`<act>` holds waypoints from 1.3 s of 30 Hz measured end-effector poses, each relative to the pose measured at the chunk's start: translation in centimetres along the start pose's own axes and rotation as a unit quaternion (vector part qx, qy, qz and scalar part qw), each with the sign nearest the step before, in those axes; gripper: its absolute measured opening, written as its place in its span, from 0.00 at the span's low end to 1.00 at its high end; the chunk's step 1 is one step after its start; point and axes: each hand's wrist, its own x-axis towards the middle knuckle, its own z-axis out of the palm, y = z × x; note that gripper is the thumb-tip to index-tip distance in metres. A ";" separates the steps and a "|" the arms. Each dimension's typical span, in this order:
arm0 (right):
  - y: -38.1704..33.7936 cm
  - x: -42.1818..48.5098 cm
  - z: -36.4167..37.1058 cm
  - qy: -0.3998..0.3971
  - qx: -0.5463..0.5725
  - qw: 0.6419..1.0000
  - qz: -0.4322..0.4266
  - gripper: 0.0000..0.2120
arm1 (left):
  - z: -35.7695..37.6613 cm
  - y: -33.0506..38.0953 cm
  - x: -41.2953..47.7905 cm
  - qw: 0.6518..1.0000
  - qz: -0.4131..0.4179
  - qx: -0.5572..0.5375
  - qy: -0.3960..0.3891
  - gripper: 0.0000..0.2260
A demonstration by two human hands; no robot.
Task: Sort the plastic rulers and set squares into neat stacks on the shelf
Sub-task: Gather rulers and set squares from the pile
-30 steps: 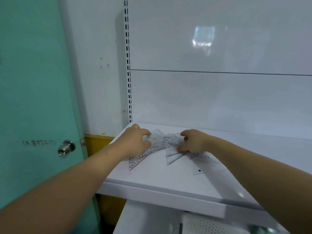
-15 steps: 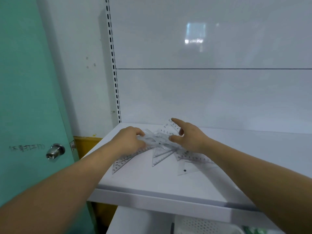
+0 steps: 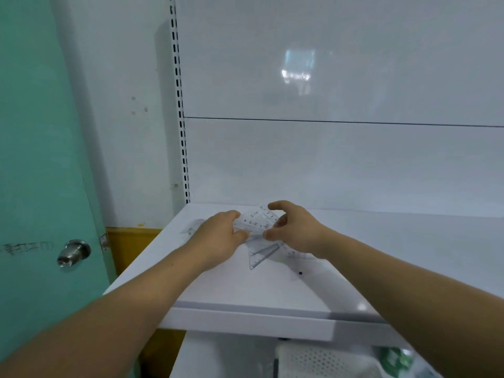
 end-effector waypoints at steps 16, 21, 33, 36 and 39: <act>7.8 -15.5 -16.2 0.219 -0.223 0.949 0.032 0.30 | 7.9 16.3 -1.4 0.987 0.152 -0.010 -0.048 0.23; 13.6 -26.0 -25.5 0.267 -0.249 0.926 0.098 0.28 | 14.8 28.8 -4.4 0.973 0.211 -0.042 -0.083 0.23; 25.5 -43.0 -42.9 0.315 -0.259 0.891 0.198 0.29 | 28.8 50.3 -8.7 0.966 0.227 -0.024 -0.117 0.26; 27.9 -42.8 -44.6 0.311 -0.250 0.896 0.195 0.29 | 30.6 52.2 -7.8 0.970 0.222 0.022 -0.098 0.25; 29.9 -41.3 -46.2 0.299 -0.242 0.904 0.187 0.28 | 32.3 53.5 -6.7 0.970 0.214 0.073 -0.089 0.23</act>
